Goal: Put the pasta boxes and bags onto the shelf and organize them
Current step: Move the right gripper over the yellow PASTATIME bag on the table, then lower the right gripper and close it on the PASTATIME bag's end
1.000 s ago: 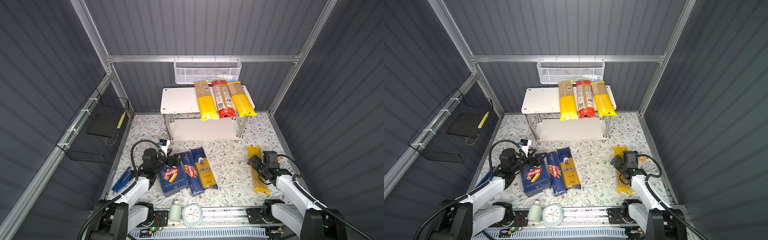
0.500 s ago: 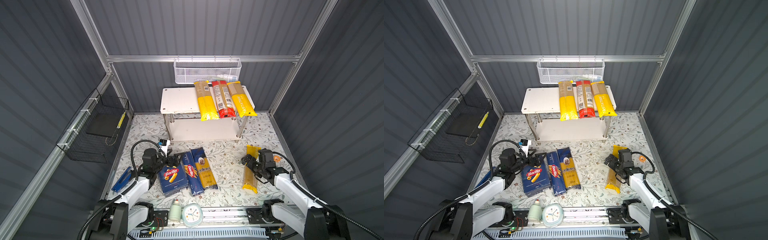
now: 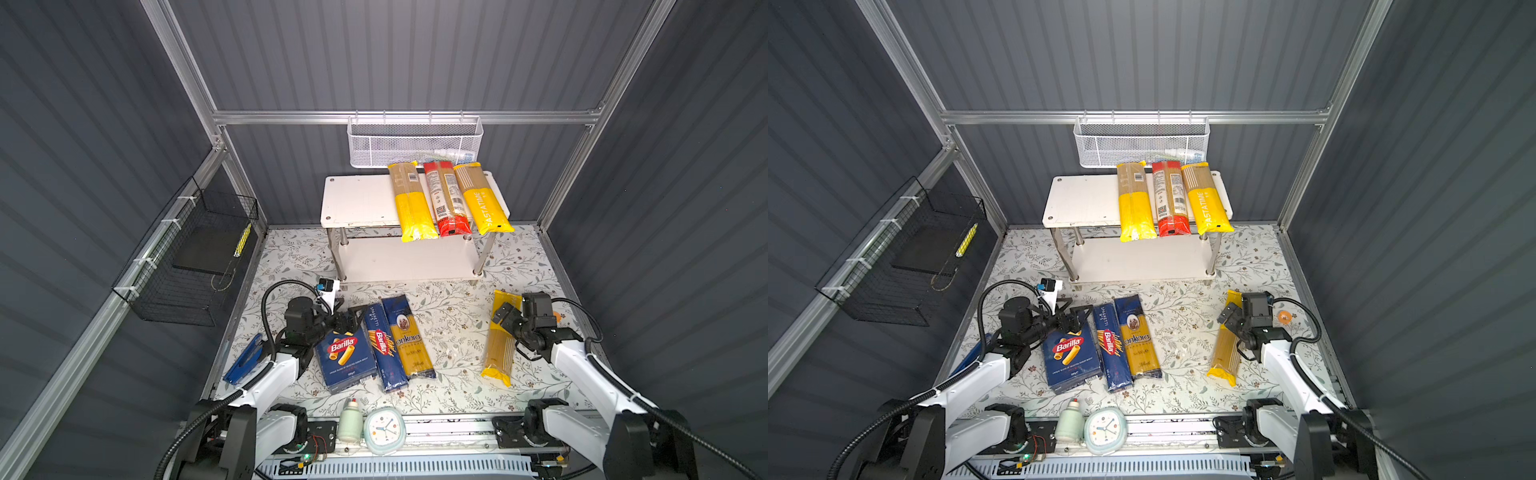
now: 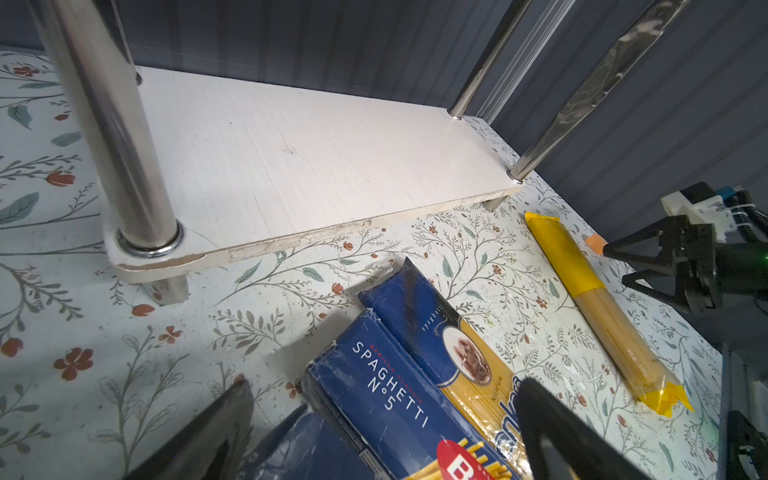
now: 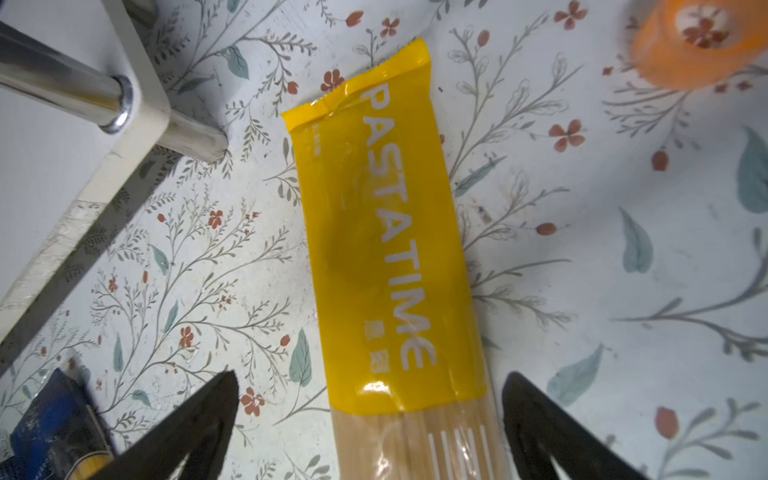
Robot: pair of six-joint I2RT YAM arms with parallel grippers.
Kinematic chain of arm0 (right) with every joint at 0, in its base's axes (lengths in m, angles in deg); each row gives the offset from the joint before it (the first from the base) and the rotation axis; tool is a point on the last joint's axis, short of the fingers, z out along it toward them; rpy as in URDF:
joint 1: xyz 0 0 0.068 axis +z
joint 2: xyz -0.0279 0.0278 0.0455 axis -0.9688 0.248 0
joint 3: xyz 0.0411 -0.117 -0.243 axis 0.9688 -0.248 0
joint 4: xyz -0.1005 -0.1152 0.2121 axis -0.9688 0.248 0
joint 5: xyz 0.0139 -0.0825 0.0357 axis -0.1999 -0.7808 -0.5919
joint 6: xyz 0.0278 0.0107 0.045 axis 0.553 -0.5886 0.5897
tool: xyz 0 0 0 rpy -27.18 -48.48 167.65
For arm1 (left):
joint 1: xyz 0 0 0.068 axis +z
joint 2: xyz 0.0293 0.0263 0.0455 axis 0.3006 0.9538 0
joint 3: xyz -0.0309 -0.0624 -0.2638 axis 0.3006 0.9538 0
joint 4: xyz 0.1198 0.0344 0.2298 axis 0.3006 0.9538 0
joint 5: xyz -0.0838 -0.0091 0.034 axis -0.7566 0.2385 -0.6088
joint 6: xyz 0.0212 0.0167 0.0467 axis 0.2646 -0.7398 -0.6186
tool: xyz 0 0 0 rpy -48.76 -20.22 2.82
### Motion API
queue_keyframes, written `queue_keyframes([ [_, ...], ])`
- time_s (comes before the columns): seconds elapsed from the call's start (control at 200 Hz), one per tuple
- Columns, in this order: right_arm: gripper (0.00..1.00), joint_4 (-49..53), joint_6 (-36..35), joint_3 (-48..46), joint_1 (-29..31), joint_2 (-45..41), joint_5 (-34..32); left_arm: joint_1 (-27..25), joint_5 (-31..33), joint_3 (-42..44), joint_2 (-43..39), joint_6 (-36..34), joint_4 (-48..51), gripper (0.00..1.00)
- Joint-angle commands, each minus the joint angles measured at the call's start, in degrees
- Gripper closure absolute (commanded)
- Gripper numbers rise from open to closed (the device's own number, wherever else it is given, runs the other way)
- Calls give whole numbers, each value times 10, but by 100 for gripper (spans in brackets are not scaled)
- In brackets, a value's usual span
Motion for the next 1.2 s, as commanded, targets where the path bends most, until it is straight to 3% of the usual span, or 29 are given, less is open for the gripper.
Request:
queue_keyframes([
  [0.0, 1, -5, -21, 23, 0, 44, 9, -3, 6, -6, -10, -7, 6, 1],
  [0.305, 2, -32, -17, 20, 21, 90, 35, -3, 6, -9, -9, -6, 7, 1],
  [0.62, 3, -36, 24, 29, 155, 109, 15, -3, 8, -7, -8, -7, 8, 1],
  [0.765, 2, 6, 32, 46, 209, 97, -39, -3, 8, -7, -9, -7, 8, 1],
  [0.99, 1, -2, 22, 18, 182, 62, -103, -3, 7, -7, -12, -6, 8, 1],
  [1.196, 1, -51, -9, 43, 115, 129, -70, -3, 8, -6, -12, -7, 8, 1],
])
